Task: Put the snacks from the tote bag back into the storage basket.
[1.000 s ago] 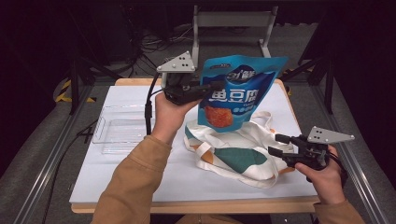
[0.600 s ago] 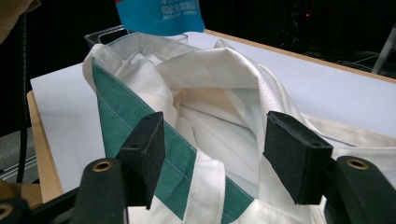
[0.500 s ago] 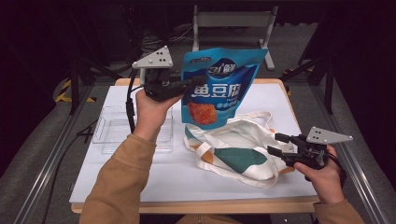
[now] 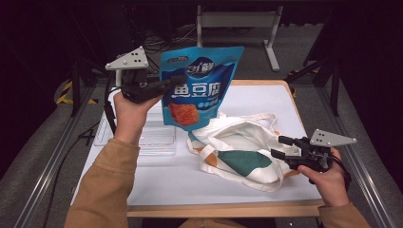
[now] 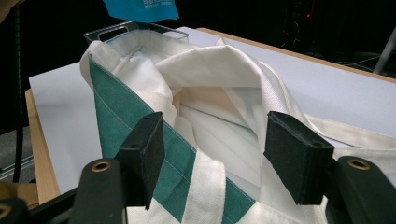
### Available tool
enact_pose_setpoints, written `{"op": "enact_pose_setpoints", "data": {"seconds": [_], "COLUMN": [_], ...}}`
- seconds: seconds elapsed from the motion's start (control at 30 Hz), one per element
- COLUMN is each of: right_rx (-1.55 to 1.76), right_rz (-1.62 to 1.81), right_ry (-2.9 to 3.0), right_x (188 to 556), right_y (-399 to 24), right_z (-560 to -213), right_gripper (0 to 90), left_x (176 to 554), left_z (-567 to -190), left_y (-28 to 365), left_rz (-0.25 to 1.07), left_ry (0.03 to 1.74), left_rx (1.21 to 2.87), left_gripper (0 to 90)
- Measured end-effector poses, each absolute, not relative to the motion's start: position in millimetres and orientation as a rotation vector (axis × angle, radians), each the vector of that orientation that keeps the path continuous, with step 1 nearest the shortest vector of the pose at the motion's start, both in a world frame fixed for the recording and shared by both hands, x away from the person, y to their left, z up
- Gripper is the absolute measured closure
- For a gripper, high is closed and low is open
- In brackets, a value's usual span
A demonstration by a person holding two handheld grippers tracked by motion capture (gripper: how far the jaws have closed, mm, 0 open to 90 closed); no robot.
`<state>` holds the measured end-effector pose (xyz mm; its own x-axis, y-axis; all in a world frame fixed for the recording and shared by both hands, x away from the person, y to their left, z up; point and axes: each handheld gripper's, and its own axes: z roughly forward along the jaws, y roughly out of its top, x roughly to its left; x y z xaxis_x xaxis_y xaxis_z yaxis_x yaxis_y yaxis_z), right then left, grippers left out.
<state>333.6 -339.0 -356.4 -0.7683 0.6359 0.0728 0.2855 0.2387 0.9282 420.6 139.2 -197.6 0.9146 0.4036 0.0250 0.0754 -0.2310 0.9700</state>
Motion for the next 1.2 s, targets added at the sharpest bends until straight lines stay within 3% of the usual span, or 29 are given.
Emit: {"op": "enact_pose_setpoints", "data": {"seconds": [1.2], "right_rx": [0.859], "right_rz": [1.572], "right_ry": [2.207], "right_x": [333], "right_y": [-335], "right_z": [-352], "right_gripper": [40.8], "left_x": [431], "left_z": [-209], "left_y": [233], "left_rz": [0.430], "left_ry": [0.513], "left_rx": [1.780], "left_gripper": [89.5]}}
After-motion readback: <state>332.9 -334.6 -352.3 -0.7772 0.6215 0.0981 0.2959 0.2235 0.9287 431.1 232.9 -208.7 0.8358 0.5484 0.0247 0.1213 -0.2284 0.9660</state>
